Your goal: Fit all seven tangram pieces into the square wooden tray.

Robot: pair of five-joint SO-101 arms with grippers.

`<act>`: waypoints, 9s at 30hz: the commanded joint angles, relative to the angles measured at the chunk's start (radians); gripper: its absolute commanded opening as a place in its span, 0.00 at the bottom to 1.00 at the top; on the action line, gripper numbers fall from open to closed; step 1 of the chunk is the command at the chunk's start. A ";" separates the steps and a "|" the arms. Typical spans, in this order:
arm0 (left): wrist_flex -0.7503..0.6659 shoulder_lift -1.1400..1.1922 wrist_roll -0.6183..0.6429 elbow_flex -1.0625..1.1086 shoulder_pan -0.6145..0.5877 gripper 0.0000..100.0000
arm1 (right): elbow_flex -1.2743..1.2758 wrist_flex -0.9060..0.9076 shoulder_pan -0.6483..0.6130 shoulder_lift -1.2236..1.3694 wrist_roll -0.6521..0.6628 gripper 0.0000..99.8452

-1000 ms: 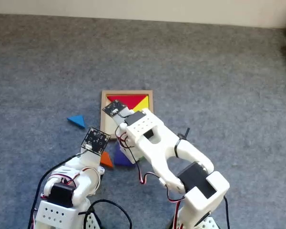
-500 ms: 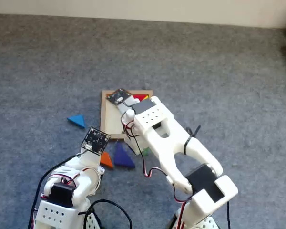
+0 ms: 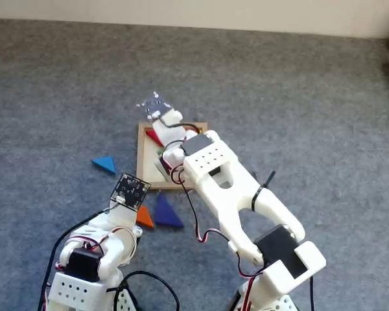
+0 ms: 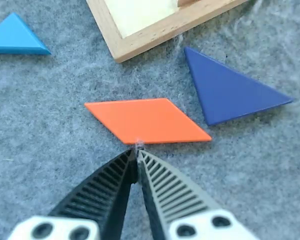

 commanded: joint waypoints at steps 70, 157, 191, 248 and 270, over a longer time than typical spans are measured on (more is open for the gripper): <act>0.000 -0.045 0.006 0.021 0.015 0.01 | -0.202 0.104 -0.010 0.288 0.017 0.08; 0.000 -0.045 0.006 0.021 0.015 0.01 | 0.341 0.421 0.236 -0.555 0.178 0.08; 0.000 -0.045 0.006 0.021 0.015 0.01 | 1.173 0.309 0.236 -1.810 0.178 0.01; 0.002 -0.045 0.006 0.021 0.042 0.01 | 1.509 0.409 0.496 -1.903 -0.330 0.01; -0.121 -0.045 0.002 -0.122 -0.397 0.01 | 1.509 0.409 0.496 -1.903 -0.333 0.01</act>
